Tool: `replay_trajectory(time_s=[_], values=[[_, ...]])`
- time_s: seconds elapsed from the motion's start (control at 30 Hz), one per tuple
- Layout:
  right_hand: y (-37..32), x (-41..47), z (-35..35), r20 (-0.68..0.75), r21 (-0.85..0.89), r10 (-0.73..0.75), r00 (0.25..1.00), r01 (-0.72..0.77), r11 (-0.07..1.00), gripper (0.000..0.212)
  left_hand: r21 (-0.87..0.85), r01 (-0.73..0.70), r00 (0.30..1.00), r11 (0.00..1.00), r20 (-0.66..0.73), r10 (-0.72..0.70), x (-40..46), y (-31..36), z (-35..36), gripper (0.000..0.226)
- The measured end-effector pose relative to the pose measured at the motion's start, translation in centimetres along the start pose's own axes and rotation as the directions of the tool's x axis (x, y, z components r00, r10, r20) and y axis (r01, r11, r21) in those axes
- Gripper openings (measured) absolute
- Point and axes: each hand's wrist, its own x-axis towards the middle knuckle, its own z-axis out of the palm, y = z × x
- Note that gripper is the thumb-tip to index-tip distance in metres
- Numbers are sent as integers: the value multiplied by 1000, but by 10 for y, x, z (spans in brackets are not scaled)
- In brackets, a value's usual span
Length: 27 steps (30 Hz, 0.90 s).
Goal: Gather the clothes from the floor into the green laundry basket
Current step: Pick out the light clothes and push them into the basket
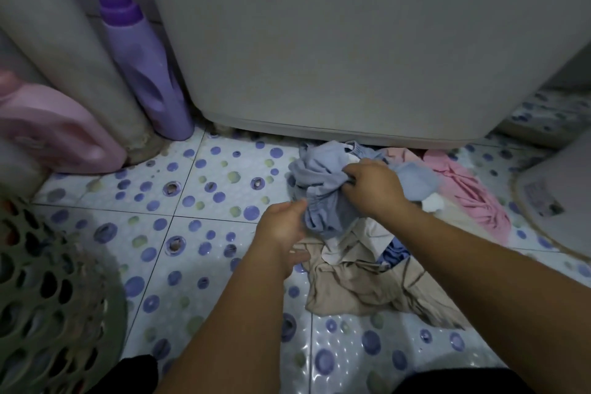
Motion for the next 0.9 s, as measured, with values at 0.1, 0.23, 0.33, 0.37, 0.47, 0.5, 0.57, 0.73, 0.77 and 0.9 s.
replay_trajectory(time_s=[0.1,0.23,0.33,0.37,0.47,0.5,0.57,0.73,0.77,0.9], values=[[-11,-32,-10,-44,367,-97,994,107,924,7,-44,76,992,996,103,-71,-16,0,4,42],[-34,-79,-23,117,872,-11,993,-97,480,11,-242,258,939,935,289,-184,-19,-10,-1,83],[-47,-103,-29,164,977,-31,986,-158,145,18,-333,215,922,918,378,-79,-30,-16,-12,77],[-52,-108,-29,180,982,-45,983,-176,73,20,-369,179,926,912,375,-30,-33,-15,-5,68],[-55,-116,-26,258,966,-66,964,-256,42,20,-668,120,802,734,501,325,-28,3,-8,40],[-54,-117,-27,280,954,-76,957,-269,131,18,-728,116,732,675,523,438,-16,-2,-21,54],[-50,-119,-30,290,899,-83,953,-242,366,10,-667,174,356,724,728,586,25,-32,-51,66],[-24,-104,-31,17,589,170,985,-148,795,9,-380,-170,880,909,358,314,-33,-3,-43,55],[-16,-99,-27,-10,446,208,978,-182,876,23,-480,-46,923,876,315,221,-43,5,-44,39],[-6,-86,-9,140,269,249,958,-279,922,90,-570,-189,932,800,154,329,-56,18,-54,30]])
